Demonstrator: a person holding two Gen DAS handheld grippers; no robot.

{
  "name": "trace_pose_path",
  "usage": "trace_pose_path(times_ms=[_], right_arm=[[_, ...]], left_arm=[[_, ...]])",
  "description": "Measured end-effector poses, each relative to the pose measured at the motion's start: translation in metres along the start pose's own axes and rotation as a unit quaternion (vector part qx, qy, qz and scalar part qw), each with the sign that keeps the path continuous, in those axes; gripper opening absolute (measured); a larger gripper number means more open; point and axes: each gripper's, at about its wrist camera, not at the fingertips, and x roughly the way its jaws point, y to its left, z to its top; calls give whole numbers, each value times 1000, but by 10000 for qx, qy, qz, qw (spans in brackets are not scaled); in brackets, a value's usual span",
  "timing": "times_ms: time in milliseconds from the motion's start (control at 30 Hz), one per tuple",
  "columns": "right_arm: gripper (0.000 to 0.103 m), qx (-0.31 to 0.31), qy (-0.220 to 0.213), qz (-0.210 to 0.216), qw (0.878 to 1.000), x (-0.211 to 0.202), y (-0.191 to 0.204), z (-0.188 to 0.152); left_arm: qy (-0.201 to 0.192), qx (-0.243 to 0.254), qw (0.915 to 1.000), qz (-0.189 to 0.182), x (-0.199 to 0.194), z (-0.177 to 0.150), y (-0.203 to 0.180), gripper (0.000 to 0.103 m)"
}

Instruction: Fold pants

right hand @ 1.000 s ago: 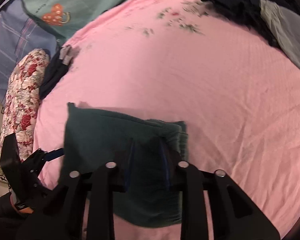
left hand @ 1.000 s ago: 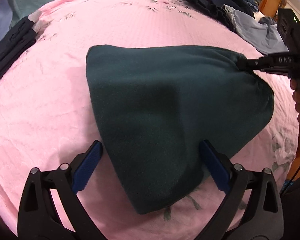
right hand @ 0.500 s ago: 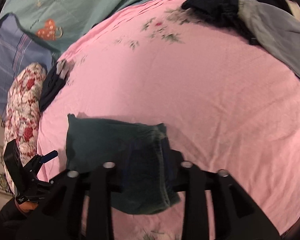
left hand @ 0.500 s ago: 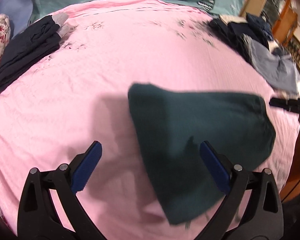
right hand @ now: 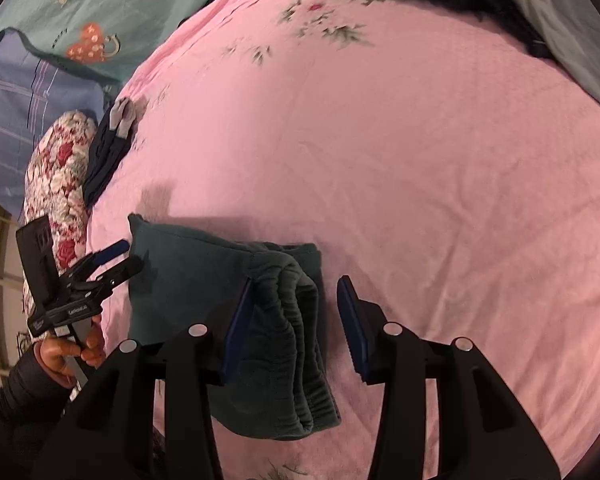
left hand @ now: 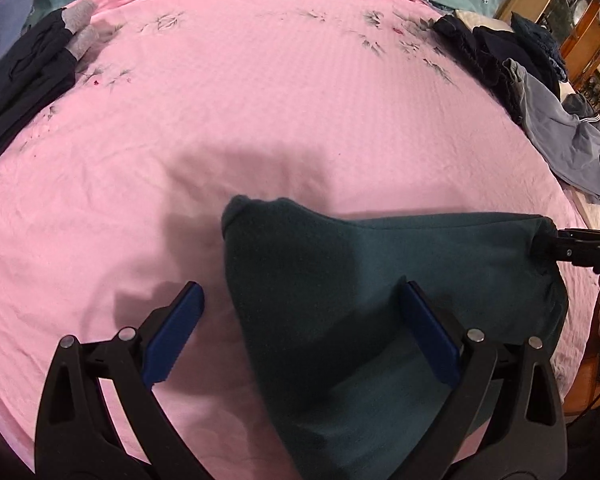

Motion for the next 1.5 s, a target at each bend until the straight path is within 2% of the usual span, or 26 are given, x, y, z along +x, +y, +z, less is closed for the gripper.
trace_pose_path(times_ms=[100, 167, 200, 267, 300, 433, 633, 933, 1100, 1167, 1233, 1267, 1333, 1400, 1433, 1467, 1500], right_arm=[[45, -204, 189, -40, 9996, 11, 5, 5], [45, -313, 334, -51, 9989, 21, 10, 6], [45, -342, 384, -98, 9986, 24, 11, 7], [46, -484, 371, -226, 9979, 28, 18, 6], [46, -527, 365, -258, 9976, 28, 19, 6], [29, -731, 307, -323, 9963, 25, 24, 4], [22, -900, 69, -286, 9955, 11, 36, 3], [20, -1577, -428, -303, 9861, -16, 74, 30], [18, -1730, -500, -283, 9833, -6, 87, 62], [18, -1550, -129, -280, 9874, 7, 85, 72], [18, -1499, 54, -211, 9885, 10, 82, 72], [18, -1505, 113, -138, 9884, 8, 81, 69], [18, -1333, 168, -68, 9909, 1, 76, 63], [21, -1168, 44, -228, 9929, -5, 70, 59], [29, -1095, 0, -371, 9933, -6, 65, 57], [44, -937, -39, -695, 9932, -8, 55, 54], [48, -800, -53, -826, 9934, -10, 48, 51]], left_arm=[[9, 90, 10000, 19, 2, 1, -6, 95], [-34, 238, 9997, 26, 2, 0, -11, 85], [-72, 311, 9995, -7, 0, -1, -13, 76], [-143, 361, 9992, -2, -2, -2, -16, 68], [-187, 356, 9992, -3, -4, -3, -15, 60], [-306, 303, 9990, -106, -12, -3, -11, 28], [-564, 374, 9976, -113, -29, -4, -13, 19], [-928, 122, 9956, -77, -50, 26, 10, 17], [-555, 169, 9981, -229, -37, 30, 20, 18], [-454, 186, 9984, -268, -32, 24, 23, 28], [-427, 36, 9990, -155, -27, 20, 27, 70], [-420, -58, 9990, -104, -25, 18, 30, 76], [-369, -157, 9992, -84, -24, 14, 35, 77], [-317, -253, 9991, -92, -29, 6, 40, 77], [-260, -353, 9988, -195, -32, 0, 44, 78], [-181, -421, 9984, -325, -34, -6, 45, 78], [-52, -464, 9978, -466, -33, -14, 46, 78]])
